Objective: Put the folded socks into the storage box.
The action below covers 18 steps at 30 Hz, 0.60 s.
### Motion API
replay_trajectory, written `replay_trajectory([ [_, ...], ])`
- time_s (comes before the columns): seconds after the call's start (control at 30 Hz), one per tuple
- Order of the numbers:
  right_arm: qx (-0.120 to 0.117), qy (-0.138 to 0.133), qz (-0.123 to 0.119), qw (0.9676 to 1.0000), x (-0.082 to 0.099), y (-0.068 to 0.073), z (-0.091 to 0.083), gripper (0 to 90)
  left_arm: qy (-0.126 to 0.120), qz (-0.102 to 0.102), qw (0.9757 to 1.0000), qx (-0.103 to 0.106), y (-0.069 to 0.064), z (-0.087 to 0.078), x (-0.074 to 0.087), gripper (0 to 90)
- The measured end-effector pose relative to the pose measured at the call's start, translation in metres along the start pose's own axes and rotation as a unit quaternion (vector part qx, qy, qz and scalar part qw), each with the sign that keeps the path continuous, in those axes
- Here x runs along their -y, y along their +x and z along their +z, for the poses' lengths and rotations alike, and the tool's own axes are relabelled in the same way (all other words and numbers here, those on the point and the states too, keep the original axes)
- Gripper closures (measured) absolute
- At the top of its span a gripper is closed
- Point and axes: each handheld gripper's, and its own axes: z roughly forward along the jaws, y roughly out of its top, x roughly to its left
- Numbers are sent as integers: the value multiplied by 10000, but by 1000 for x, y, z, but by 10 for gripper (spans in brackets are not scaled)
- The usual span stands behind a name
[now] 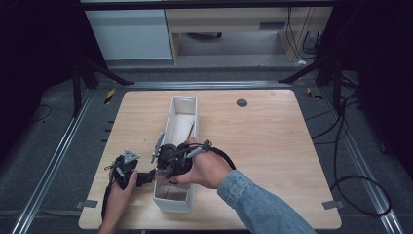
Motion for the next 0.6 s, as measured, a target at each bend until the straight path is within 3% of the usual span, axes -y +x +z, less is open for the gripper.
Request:
replay_trajectory([
  [0.6,-88,-127,101,9998,10,-3,8,494,0,-1,10000,1,0,0,0,0],
])
